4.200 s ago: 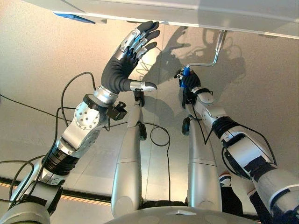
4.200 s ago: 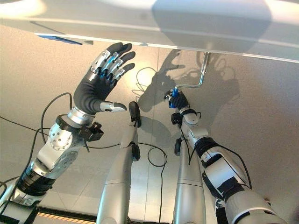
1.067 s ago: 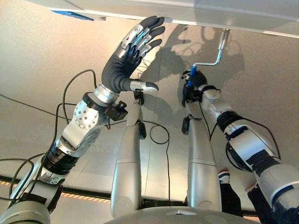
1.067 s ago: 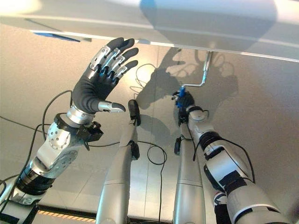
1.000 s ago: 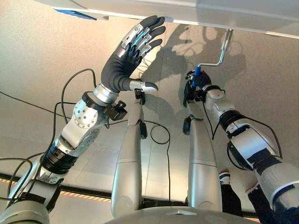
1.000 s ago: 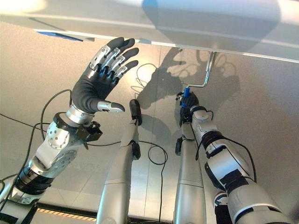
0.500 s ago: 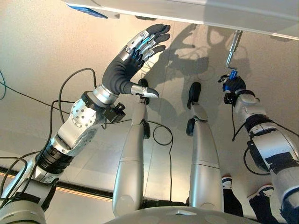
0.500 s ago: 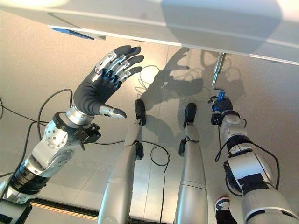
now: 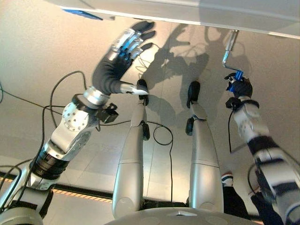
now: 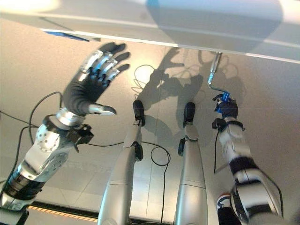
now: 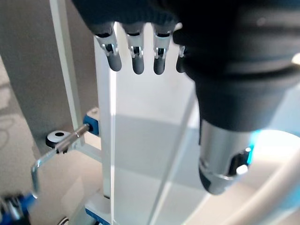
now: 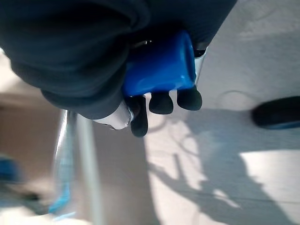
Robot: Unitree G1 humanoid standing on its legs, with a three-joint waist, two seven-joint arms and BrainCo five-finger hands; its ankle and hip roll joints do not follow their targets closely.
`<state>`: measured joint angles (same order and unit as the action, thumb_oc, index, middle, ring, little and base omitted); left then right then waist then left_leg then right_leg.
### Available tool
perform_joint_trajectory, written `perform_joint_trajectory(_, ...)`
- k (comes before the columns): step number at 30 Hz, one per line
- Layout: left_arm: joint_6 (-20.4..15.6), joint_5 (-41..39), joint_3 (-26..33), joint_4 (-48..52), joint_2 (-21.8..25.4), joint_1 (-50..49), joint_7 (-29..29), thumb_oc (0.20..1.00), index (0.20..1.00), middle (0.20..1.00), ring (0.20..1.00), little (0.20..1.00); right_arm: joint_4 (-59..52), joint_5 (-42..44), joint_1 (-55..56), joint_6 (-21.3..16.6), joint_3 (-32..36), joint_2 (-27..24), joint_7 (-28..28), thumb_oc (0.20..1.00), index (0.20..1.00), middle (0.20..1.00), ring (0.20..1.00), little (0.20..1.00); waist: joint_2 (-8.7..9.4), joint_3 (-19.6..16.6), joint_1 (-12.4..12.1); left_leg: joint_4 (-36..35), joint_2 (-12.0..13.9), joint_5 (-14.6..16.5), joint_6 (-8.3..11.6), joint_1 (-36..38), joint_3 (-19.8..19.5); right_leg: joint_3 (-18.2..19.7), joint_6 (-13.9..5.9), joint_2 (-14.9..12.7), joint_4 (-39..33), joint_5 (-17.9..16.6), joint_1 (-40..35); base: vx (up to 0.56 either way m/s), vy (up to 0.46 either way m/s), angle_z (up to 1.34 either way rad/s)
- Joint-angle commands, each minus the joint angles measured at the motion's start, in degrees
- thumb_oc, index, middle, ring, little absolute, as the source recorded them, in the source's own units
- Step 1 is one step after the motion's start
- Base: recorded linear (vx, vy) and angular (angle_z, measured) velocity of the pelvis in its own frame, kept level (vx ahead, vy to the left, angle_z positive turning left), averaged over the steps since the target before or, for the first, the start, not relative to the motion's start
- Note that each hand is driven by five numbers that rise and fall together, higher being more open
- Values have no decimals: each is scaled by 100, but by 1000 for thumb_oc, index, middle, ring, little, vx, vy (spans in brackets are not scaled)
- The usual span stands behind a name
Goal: Raise the hospital bed
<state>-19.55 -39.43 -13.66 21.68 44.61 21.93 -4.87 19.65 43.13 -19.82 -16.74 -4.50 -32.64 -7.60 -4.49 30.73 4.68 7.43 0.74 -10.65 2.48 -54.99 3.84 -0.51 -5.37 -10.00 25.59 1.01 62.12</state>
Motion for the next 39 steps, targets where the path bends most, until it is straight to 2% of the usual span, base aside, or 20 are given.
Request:
perform_joint_trajectory(1,-336,178,271,405,-103,-111,-11,1000,1000,1000,1000,1000,-863,158,144,-1127,846,-177,135,200,200,200,200,200,51,-94,197,871,4,950,53,224,129,-56,-455,236,-930,-645,-464,-11,-2,-5)
perform_joint_trajectory(3,-326,209,329,425,-70,-159,-27,1000,1000,1000,1000,1000,-1154,141,265,-1184,919,-107,144,200,200,200,200,200,73,-94,214,873,3,953,52,225,129,-51,-456,238,-920,-645,-457,-7,1,-6)
perform_joint_trajectory(6,-341,129,585,582,-25,-361,-68,1000,1000,1000,1000,1000,-2338,467,420,-1267,922,28,589,200,200,200,200,200,134,-94,257,869,10,943,58,199,141,-34,-469,244,-956,-678,-452,-11,5,-7)
perform_joint_trajectory(8,-328,82,641,624,-26,-421,-84,1000,1000,1000,1000,1000,-2526,537,435,-1252,897,30,700,200,200,200,200,200,145,-94,259,867,12,941,59,201,147,-37,-473,241,-960,-689,-451,-13,0,-6)
perform_joint_trajectory(9,-325,54,742,692,21,-492,-105,1000,1000,1000,1000,1000,-2920,649,464,-1202,799,-53,918,200,200,200,200,200,172,-94,266,875,8,943,61,184,158,-45,-474,245,-964,-708,-442,0,0,0)
perform_joint_trajectory(12,-335,30,839,746,46,-600,-142,1000,1000,1000,1000,1000,-3183,669,469,-1104,648,-180,1107,200,200,200,200,200,192,-94,268,886,13,943,61,176,164,-44,-472,250,-956,-713,-436,0,0,0)
perform_joint_trajectory(13,-342,-13,853,782,86,-621,-207,1000,1000,1000,1000,1000,-3365,969,439,-1029,472,-200,1333,200,200,200,200,200,205,-94,255,885,14,939,62,176,152,-45,-474,245,-962,-717,-445,0,0,0)
perform_joint_trajectory(18,-344,-47,702,758,93,-563,-246,1000,1000,1000,1000,1000,-3587,1092,197,-571,-522,-433,1745,200,200,200,200,200,230,-94,202,900,20,920,61,152,171,-46,-462,245,-970,-746,-429,0,0,0)
perform_joint_trajectory(23,-359,116,391,654,91,-365,-160,1000,1000,1000,1000,1000,-3495,1340,-522,-44,-1938,-420,2212,200,200,200,200,200,192,-94,85,865,29,868,58,112,162,-62,-458,239,-987,-780,-410,0,0,0)
perform_joint_trajectory(24,-360,117,397,654,91,-369,-160,1000,1000,1000,1000,1000,-3487,1343,-531,-47,-1945,-419,2216,200,200,200,200,200,193,-94,90,865,28,868,58,112,162,-61,-458,239,-987,-780,-409,6,2,-3)
perform_joint_trajectory(25,-358,217,310,636,65,-339,-99,1000,1000,1000,1000,1000,-3373,1327,-756,58,-2304,-314,2228,200,200,200,200,200,165,-94,43,860,30,862,55,115,156,-78,-453,227,-988,-787,-406,4,0,-3)
perform_joint_trajectory(30,-371,354,205,575,-37,-278,-15,1000,1000,1000,1000,1000,-2955,1100,-1186,158,-2820,-65,2180,200,200,200,200,200,118,-94,-12,848,31,853,59,126,153,-94,-445,207,-985,-782,-418,0,0,0)
perform_joint_trajectory(31,-380,392,129,512,-127,-168,22,1000,1000,1000,1000,1000,-2614,799,-1433,186,-3019,103,2018,200,200,200,200,200,99,-94,-35,832,25,858,60,156,145,-102,-443,200,-990,-775,-443,0,0,0)
perform_joint_trajectory(35,-387,434,22,423,-260,-7,92,1000,1000,1000,1000,1000,-2109,483,-1783,212,-3259,355,1868,200,200,200,200,200,72,-94,-84,855,18,870,58,167,134,-96,-433,201,-991,-774,-450,0,0,0)
perform_joint_trajectory(37,-401,453,-91,320,-423,150,146,1000,1000,1000,1000,1000,-1285,146,-2082,285,-3461,653,1703,200,200,200,200,200,23,-94,-139,844,16,868,62,183,137,-101,-428,191,-984,-765,-460,0,0,0)
perform_joint_trajectory(38,-402,454,-89,318,-421,151,147,1000,1000,1000,1000,1000,-1274,146,-2088,279,-3464,659,1705,200,200,200,200,200,24,-94,-137,843,16,868,62,182,136,-101,-428,191,-984,-764,-459,0,0,0)
perform_joint_trajectory(39,-408,487,-131,274,-495,230,205,1000,1000,1000,1000,1000,-687,-27,-2277,315,-3520,878,1603,200,200,200,200,200,-2,-94,-179,839,9,874,67,200,131,-110,-422,185,-997,-767,-475,0,0,0)
